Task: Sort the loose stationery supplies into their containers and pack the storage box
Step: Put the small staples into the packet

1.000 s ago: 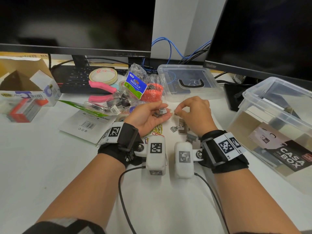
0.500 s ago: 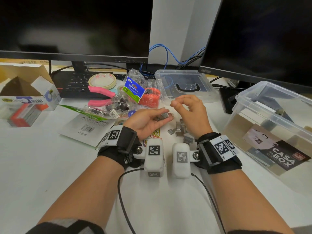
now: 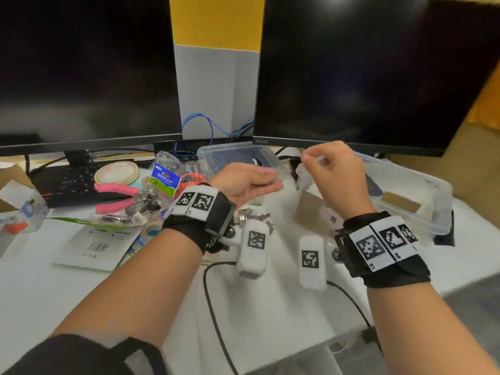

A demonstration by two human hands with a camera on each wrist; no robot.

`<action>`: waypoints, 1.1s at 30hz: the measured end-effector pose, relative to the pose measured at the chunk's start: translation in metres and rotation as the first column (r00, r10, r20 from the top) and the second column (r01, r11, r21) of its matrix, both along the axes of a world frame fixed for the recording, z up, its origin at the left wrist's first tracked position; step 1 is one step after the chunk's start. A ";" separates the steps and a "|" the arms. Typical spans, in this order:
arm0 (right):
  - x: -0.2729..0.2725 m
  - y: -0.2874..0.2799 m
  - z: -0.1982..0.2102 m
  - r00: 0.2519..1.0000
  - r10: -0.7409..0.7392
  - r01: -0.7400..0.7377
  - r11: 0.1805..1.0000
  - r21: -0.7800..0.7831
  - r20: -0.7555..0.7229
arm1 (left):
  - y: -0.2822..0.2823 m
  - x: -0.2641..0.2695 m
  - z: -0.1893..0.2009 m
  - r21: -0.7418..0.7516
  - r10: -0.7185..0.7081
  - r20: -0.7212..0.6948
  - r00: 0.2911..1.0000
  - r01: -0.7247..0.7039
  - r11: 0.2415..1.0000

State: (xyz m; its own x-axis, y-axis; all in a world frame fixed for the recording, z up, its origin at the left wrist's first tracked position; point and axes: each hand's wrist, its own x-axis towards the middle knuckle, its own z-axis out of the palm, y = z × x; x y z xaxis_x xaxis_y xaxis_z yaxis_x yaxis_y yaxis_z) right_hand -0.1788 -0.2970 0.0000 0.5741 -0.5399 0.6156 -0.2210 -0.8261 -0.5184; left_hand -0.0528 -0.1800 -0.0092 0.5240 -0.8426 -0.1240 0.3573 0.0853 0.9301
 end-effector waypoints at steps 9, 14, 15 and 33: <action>-0.096 -0.065 -0.004 0.880 -0.411 0.395 0.911 -0.116 -0.236 | -0.113 -0.080 0.048 0.263 -0.235 0.544 0.805 0.102 0.959; -0.099 -0.067 -0.009 0.866 -0.383 0.385 0.921 -0.063 -0.322 | -0.151 -0.101 0.033 0.487 -0.469 0.872 0.137 -0.157 0.859; -0.100 -0.068 -0.010 0.863 -0.384 0.389 0.920 -0.053 -0.330 | -0.155 -0.106 0.031 0.520 -0.520 0.853 0.046 -0.172 0.837; -0.100 -0.071 -0.012 0.882 -0.360 0.378 0.926 0.003 -0.306 | -0.150 -0.103 0.035 0.633 -0.635 0.773 -0.004 -0.068 0.771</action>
